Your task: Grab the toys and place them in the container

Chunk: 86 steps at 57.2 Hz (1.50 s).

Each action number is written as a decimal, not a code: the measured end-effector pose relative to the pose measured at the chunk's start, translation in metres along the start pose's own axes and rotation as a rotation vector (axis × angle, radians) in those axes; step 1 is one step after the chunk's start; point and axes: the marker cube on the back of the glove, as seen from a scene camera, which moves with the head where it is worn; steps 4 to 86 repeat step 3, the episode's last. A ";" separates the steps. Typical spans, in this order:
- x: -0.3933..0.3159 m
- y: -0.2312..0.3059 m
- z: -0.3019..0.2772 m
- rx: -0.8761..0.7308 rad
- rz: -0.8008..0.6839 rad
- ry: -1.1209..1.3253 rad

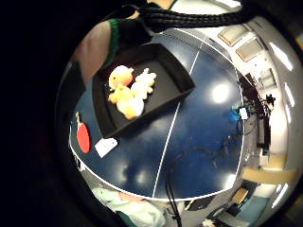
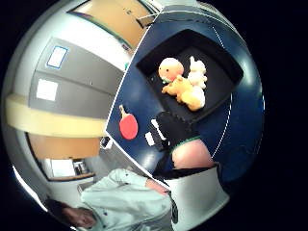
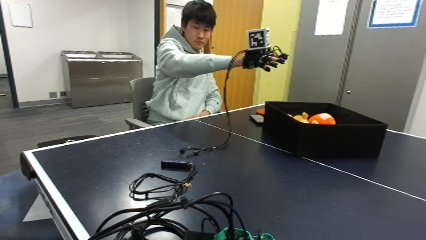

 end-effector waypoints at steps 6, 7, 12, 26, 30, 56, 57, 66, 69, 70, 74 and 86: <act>-0.035 0.003 0.030 0.003 0.206 0.244; -0.035 0.003 0.030 0.003 0.206 0.244; -0.035 0.003 0.030 0.003 0.206 0.244; -0.035 0.003 0.030 0.003 0.206 0.244; -0.035 0.003 0.030 0.003 0.206 0.244; -0.035 0.003 0.030 0.003 0.206 0.244; -0.035 0.003 0.030 0.003 0.206 0.244; -0.035 0.003 0.030 0.003 0.206 0.244; -0.035 0.003 0.030 0.003 0.206 0.244; -0.035 0.003 0.030 0.003 0.206 0.244; -0.035 0.003 0.030 0.003 0.206 0.244; -0.035 0.003 0.030 0.003 0.206 0.244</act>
